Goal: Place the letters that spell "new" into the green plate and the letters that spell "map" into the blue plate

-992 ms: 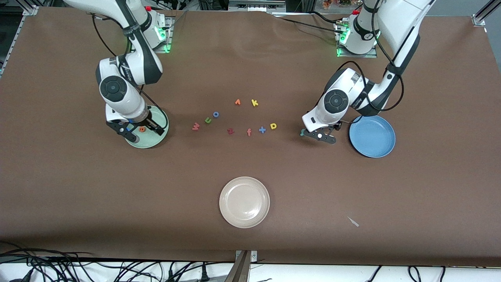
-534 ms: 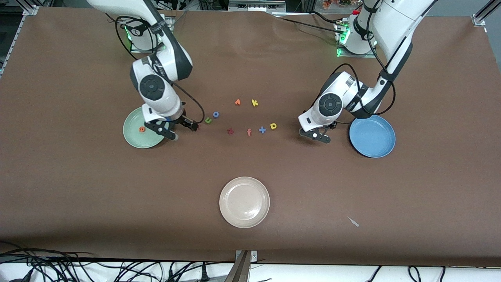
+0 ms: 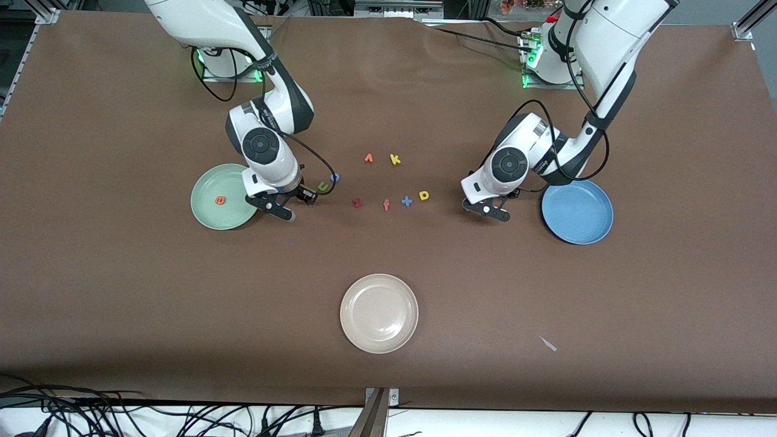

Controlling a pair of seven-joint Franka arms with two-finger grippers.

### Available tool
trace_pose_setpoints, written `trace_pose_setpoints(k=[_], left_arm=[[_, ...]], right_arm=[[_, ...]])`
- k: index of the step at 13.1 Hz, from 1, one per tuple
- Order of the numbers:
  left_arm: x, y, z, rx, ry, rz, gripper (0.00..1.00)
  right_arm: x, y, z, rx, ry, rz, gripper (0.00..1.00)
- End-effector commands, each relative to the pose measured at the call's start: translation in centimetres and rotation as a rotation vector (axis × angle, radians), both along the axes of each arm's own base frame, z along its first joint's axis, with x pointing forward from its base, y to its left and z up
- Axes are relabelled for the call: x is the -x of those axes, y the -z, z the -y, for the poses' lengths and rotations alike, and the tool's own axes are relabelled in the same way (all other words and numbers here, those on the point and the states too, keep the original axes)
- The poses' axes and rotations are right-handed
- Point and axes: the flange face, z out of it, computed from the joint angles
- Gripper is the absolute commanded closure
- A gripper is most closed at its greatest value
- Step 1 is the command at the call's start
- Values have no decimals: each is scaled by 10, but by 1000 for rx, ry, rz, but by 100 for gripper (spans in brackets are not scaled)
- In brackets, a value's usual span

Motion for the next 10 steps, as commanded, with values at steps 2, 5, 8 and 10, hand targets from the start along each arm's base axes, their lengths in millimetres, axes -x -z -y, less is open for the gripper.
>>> trace_pose_setpoints(k=[2, 5, 8, 10], left_arm=[[0, 5, 1, -13, 13, 4, 53], [1, 5, 1, -10, 5, 0, 75], [-1, 1, -2, -18, -3, -2, 84], [-11, -16, -8, -32, -15, 3, 84]], right_arm=[[1, 11, -9, -13, -10, 11, 47], [0, 14, -9, -13, -19, 7, 83], [-8, -11, -4, -17, -36, 18, 94], [-17, -40, 25, 15, -91, -32, 94]])
